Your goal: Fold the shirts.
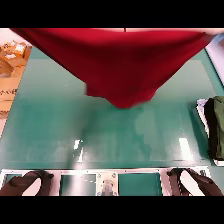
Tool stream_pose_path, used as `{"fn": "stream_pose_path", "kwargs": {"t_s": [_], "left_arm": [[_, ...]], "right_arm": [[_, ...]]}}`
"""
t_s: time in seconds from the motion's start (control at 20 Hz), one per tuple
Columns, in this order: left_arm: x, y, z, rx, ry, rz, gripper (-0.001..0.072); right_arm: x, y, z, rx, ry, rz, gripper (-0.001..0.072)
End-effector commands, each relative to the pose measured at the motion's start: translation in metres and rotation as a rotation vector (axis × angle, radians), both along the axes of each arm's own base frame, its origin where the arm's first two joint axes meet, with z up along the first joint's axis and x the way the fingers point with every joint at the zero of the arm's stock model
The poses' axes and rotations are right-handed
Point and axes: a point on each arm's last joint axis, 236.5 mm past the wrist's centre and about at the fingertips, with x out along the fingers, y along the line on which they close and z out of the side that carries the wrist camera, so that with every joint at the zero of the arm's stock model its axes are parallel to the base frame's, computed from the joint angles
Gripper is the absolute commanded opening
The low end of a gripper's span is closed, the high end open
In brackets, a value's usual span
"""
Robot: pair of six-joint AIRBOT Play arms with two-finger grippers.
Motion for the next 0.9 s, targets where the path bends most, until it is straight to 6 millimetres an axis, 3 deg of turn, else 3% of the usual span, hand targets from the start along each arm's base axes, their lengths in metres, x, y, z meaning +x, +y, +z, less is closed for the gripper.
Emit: {"fn": "stream_pose_path", "kwargs": {"t_s": [0.0, 0.1, 0.2, 0.3, 0.4, 0.5, 0.6, 0.7, 0.85], "left_arm": [[-0.076, 0.000, 0.096, 0.015, -0.258, -0.006, 0.0024], [-0.085, 0.000, 0.104, 0.017, -0.283, -0.006, 0.0024], [-0.078, -0.001, 0.089, 0.035, -0.225, -0.010, 0.0024], [-0.056, -0.001, 0.062, 0.036, -0.145, -0.010, 0.0024], [-0.026, -0.001, 0.022, 0.034, -0.034, -0.011, 0.0024], [0.006, -0.001, -0.035, 0.033, 0.114, -0.011, 0.0024], [0.039, 0.000, -0.099, 0.023, 0.260, -0.004, 0.0024], [0.072, 0.001, -0.172, 0.009, 0.414, 0.007, 0.0024], [0.106, 0.004, -0.280, -0.004, 0.628, 0.032, 0.0025]], "right_arm": [[-0.070, 0.008, 0.119, -0.105, -0.309, -0.112, 0.0019], [-0.087, 0.006, 0.139, -0.141, -0.367, -0.175, 0.0018], [-0.088, 0.001, 0.140, -0.140, -0.364, -0.203, 0.0019], [-0.066, -0.012, 0.125, -0.114, -0.303, -0.212, 0.0019], [-0.027, -0.033, 0.094, -0.070, -0.192, -0.213, 0.0019], [0.022, -0.056, 0.045, -0.016, -0.044, -0.204, 0.0019], [0.069, -0.065, -0.013, 0.018, 0.092, -0.161, 0.0019], [0.119, -0.059, -0.081, 0.053, 0.230, -0.104, 0.0019], [0.178, -0.038, -0.183, 0.096, 0.428, -0.029, 0.0019]]}}
